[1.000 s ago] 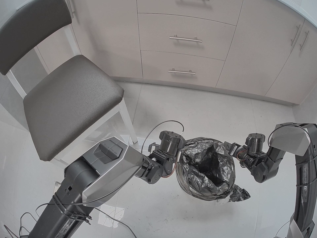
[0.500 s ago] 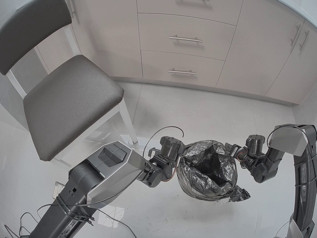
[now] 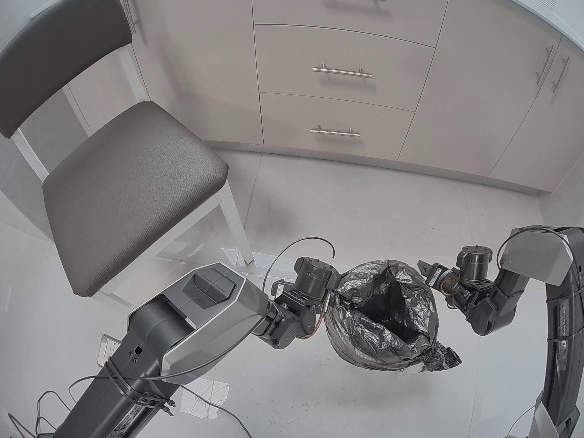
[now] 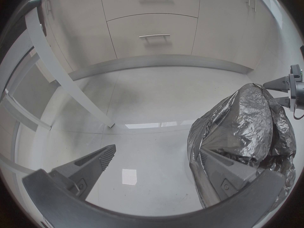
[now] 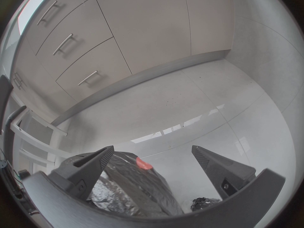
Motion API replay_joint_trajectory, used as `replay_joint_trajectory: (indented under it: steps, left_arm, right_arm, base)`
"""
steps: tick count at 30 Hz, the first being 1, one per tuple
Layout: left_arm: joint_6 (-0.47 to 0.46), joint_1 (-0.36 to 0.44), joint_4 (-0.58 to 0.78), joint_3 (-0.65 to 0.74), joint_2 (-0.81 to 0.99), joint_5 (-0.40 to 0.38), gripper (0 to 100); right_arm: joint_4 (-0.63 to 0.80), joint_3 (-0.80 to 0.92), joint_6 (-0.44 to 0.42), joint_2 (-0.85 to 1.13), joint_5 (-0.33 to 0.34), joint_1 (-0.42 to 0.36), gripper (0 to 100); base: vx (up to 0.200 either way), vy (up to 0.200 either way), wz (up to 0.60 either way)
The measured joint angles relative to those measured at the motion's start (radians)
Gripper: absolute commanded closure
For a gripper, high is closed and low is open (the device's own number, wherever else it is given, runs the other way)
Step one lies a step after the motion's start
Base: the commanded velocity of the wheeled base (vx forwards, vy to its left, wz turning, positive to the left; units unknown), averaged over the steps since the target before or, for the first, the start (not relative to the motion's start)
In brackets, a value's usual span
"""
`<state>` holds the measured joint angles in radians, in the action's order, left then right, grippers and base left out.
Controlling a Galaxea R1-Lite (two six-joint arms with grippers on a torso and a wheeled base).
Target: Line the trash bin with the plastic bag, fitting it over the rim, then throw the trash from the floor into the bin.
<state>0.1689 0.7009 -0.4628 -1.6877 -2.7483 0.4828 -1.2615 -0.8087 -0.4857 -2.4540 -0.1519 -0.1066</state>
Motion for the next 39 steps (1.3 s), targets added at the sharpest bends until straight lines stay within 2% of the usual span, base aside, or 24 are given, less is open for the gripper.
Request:
replay_joint_trajectory:
  steps: [5,12,22,39]
  left_arm:
    - [0.034,-0.002,0.0,0.024,0.024,0.0,0]
    - [0.081,0.006,-0.003,0.127,0.13,0.0,0]
    - [0.129,0.056,-0.003,0.208,0.248,0.0,0]
    - [0.134,0.116,-0.014,0.208,0.215,0.0,0]
  right_arm:
    - [0.002,0.047,-0.001,0.073,0.022,-0.002,0]
    - [0.006,0.147,-0.001,0.203,0.111,-0.009,0]
    - [-0.003,0.186,0.008,0.184,0.117,-0.053,0]
    - [-0.006,0.169,0.015,0.071,0.109,-0.054,0]
  base:
    - [0.0,0.0,0.0]
    - [0.0,0.0,0.0]
    - [0.0,0.0,0.0]
    - [0.0,0.0,0.0]
